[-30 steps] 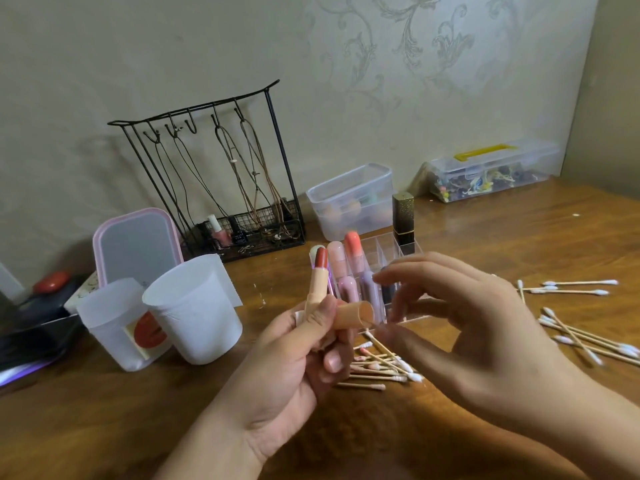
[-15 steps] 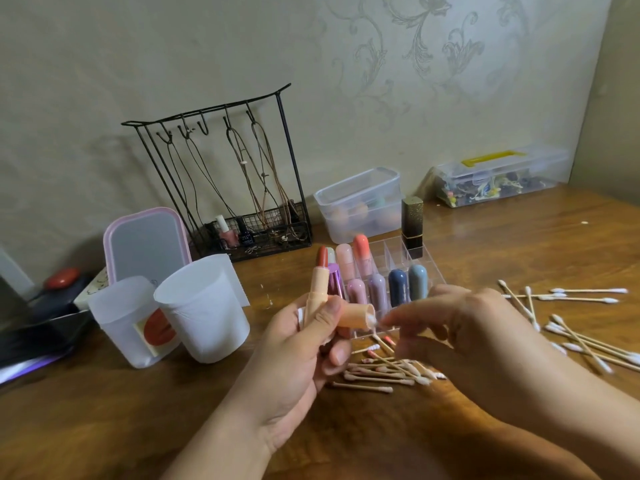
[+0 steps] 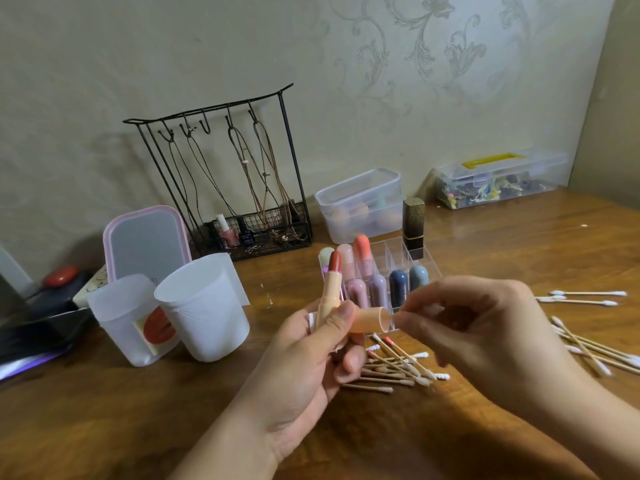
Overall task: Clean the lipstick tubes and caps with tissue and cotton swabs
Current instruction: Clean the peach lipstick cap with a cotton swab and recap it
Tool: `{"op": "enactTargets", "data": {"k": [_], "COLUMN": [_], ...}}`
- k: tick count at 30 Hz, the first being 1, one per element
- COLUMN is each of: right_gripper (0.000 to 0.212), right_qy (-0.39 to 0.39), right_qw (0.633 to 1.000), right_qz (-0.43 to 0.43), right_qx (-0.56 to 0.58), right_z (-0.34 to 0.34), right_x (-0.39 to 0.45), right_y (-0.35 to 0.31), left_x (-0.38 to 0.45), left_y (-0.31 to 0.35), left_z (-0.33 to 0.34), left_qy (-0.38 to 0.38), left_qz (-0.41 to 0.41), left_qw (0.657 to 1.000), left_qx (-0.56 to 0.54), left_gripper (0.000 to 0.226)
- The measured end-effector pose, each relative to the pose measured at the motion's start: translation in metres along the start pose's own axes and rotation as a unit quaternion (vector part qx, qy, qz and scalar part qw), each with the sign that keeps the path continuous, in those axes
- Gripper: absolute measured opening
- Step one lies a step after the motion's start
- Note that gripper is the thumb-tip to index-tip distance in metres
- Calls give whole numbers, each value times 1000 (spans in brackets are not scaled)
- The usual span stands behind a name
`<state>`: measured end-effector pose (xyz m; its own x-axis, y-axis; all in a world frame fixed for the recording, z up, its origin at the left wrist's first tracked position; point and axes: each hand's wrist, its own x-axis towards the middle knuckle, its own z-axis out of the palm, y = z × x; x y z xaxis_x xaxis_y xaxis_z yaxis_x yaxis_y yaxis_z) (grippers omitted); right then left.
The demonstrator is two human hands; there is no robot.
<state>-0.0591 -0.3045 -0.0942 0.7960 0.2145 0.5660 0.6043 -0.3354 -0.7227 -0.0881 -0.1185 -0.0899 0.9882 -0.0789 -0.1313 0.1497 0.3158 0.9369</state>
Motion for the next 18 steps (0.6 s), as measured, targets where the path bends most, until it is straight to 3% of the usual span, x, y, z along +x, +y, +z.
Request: {"op": "enactTargets", "data": {"k": [2,5,7,10,15,18], "right_gripper": [4,10,24,39,24,20], "right_qy": [3,-81,-144,-181,-216,-179], "right_qw": [996,982,975,967,963,972], "right_qz": [-48,-90,-57,-4,8,0], "right_qx": [-69,-147,-158,-178,-164,-152], "right_z": [2,5,6,7,2,2], "right_x": [0,2,2,2,1,0], "right_y": [4,7,6,5,2,3], "left_x": [1,1,1,2,3,4], "left_y": [-2,-5,-7,-9,-12,-11], "left_z": [0,-1,0,0,-1,-2], "left_qy": [14,30,31,21,33,43], "left_qz": [28,71,82,92,108,107], "left_qw": [998,990,984,981,975,973], "left_qx": [56,121,155,171,191,198], "left_gripper": [37,36,37,40,44,44]}}
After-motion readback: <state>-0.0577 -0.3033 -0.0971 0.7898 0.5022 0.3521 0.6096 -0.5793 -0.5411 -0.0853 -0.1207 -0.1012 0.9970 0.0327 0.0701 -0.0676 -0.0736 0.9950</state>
